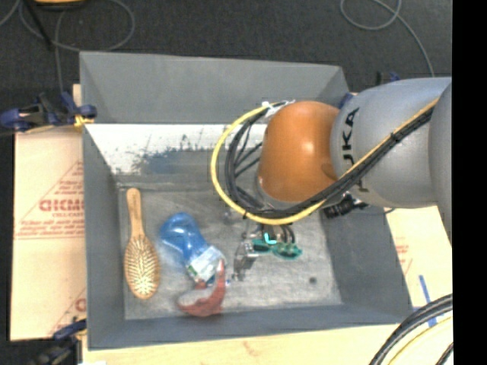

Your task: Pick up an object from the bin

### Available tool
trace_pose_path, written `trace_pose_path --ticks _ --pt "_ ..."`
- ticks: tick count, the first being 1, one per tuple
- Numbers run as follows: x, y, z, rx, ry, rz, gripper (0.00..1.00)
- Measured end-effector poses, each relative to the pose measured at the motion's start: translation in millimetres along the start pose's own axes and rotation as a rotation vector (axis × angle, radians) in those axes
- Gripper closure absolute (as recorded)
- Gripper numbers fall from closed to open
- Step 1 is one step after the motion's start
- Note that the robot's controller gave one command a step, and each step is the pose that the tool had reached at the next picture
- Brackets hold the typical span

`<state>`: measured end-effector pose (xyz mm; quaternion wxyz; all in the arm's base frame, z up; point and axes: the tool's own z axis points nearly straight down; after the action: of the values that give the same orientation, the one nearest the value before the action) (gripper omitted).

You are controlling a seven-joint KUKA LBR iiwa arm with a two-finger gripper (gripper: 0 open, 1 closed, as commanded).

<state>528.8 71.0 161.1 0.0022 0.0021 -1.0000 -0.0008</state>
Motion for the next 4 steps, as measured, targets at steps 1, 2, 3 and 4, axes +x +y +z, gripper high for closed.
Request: trace_pose_path --ticks 1,2,3,4 --pt "-1.9 0 -4 -0.001 -0.007 0.002 0.00" --pt "-8.2 39 45 -0.001 -0.014 0.087 0.00" --pt "-21.4 63 44 0.000 -0.007 0.094 0.00" --pt "-18.9 67 36 -0.001 -0.011 0.151 0.00"
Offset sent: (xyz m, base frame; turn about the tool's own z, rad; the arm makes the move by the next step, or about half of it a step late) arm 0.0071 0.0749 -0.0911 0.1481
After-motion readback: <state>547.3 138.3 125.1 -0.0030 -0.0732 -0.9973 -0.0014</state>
